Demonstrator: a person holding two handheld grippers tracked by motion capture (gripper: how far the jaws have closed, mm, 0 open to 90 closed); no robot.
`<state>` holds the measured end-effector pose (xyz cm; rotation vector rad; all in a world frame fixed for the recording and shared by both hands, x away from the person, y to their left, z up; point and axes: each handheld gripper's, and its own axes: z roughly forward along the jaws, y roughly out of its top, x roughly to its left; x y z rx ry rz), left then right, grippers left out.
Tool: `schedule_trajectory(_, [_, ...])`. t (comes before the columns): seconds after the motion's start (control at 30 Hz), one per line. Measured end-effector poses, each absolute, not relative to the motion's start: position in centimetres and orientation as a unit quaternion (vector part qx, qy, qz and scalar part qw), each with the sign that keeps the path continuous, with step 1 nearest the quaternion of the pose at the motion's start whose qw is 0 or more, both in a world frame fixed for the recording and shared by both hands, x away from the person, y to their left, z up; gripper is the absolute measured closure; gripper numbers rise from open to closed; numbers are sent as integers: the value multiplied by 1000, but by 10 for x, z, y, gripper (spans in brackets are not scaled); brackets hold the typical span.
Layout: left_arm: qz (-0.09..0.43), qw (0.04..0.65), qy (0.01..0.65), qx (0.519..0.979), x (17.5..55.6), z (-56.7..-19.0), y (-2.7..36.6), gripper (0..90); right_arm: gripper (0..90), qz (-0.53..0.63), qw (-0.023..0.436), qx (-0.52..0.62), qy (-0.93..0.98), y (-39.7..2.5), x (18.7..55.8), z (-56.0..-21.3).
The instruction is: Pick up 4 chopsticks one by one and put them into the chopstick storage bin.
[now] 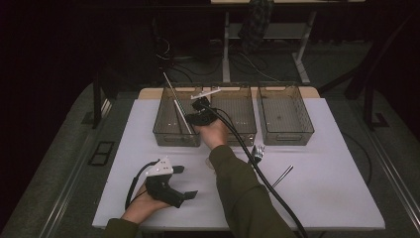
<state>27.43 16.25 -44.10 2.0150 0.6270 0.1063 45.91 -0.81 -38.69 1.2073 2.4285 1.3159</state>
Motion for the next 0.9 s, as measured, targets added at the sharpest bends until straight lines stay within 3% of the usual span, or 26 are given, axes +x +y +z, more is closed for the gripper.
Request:
schedule_trajectory(0.13, [44,492,258,830,274,-441,162,0,835,427,65,406,805,-7,458,-388])
schedule_trajectory(0.3, [43,492,258,830,274,-441,162,0,694,424,71,402,808,-8,458,-386])
schedule_trajectory(0.9, [47,492,257,831,275,-441,163,0,421,427,81,332,837,-24,441,-365])
